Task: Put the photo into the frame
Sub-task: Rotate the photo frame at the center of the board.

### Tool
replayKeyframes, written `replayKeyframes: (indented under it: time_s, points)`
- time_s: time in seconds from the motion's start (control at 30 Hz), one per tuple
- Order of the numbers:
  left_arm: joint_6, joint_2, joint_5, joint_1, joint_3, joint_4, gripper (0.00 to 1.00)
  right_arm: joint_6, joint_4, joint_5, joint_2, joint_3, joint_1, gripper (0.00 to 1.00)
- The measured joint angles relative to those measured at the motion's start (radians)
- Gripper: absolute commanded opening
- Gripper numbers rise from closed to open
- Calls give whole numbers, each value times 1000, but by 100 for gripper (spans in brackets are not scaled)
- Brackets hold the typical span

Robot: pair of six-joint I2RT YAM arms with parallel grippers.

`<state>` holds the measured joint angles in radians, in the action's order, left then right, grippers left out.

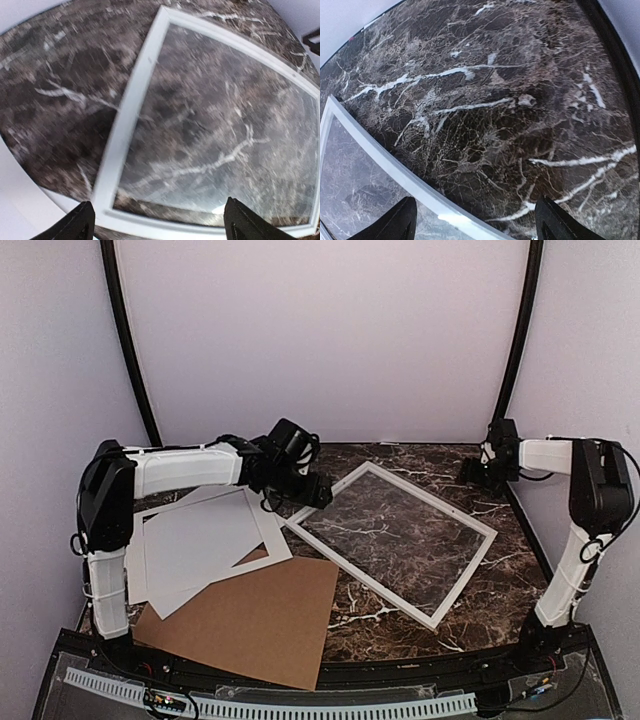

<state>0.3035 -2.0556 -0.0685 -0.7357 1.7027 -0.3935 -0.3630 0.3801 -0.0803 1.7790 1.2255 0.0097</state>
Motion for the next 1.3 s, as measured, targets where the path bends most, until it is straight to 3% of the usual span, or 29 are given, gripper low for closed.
replayKeyframes:
  time_s: [0.2, 0.43, 0.87, 1.3]
  points:
    - [212, 77, 142, -101, -295, 84, 92, 51, -8, -116, 171, 93, -29, 81]
    - [346, 77, 221, -127, -380, 162, 91, 69, -11, -211, 198, 85, -54, 75]
    - [390, -6, 245, -126, -295, 234, 90, 69, -43, -313, 69, -112, -56, 71]
    - [373, -146, 245, -68, -87, 176, 79, -49, -153, -304, -273, -516, -74, 69]
